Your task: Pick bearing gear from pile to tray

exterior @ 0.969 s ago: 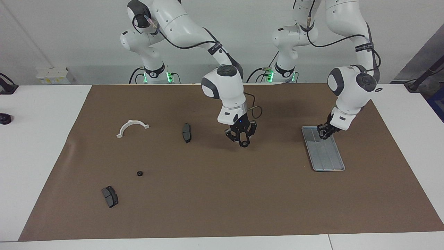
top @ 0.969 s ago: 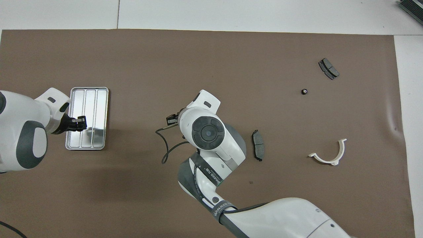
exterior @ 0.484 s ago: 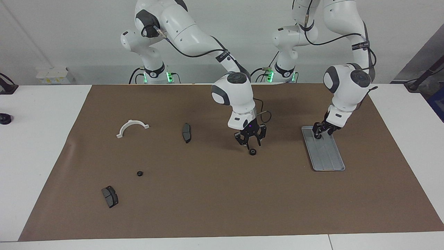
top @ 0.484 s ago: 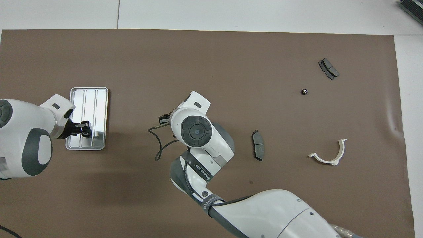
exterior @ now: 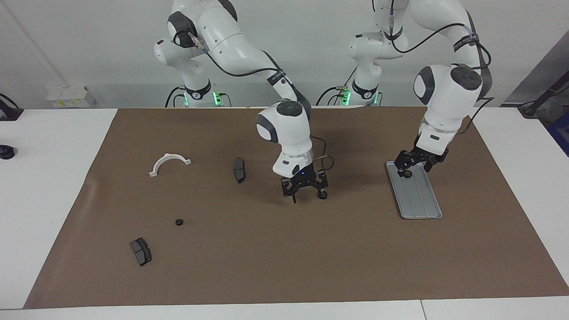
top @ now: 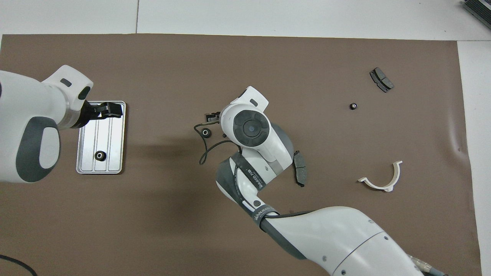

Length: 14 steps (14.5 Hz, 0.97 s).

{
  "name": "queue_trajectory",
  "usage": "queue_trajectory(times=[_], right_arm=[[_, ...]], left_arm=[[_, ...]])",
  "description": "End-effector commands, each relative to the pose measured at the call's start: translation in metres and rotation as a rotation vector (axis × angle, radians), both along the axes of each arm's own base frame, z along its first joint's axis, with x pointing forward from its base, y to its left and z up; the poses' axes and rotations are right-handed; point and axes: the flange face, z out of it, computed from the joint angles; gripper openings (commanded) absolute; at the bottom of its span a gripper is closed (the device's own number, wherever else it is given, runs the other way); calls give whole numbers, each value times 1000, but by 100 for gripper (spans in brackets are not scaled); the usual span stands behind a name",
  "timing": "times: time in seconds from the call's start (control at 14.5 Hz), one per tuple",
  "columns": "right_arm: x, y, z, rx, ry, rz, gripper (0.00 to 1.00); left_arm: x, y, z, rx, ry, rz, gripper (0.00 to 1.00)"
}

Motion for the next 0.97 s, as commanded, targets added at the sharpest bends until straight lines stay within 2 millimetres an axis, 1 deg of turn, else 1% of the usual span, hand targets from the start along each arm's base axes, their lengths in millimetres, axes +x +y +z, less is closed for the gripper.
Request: queue_trajectory(times=[0.0,0.07,0.14,0.28,0.35,0.42,0.48,0.55,0.62,0.69,0.76,0.83,0.9], right_arm=[[31,-68,10,-64,25,13,90],[43,-99,16,-84,31,18,90],[54,-129,16,-101,35,21,90],[70,-176,14,-124,40,26,88],[76,-204,11,-136,53,18,87],[80,-230,8,-149,70,21,85],[81,-251,5,-160,91,29,84],[81,-268,4,-166,114,25,81],[77,-282,-2,-172,140,17,79],[73,-295,-8,-174,158,6,76],[69,-303,-12,-176,174,0,73],[63,-307,-16,-177,188,-6,70],[58,-316,-21,-180,204,-16,69]], left_arm=[[4,-63,-9,-50,-40,57,100],[2,-92,-16,-62,-44,59,100],[7,-120,-27,-71,-37,74,100],[20,-167,-48,-82,-16,112,100],[21,-182,-60,-75,-4,105,100],[17,-195,-80,-45,11,90,100],[12,-207,-91,-25,10,94,100],[11,-208,-99,-13,14,117,100],[8,-208,-107,-4,25,124,100],[2,-211,-115,4,38,118,91],[-1,-212,-121,4,43,122,80],[-3,-213,-129,-3,36,128,72],[-8,-211,-140,0,41,126,68]])
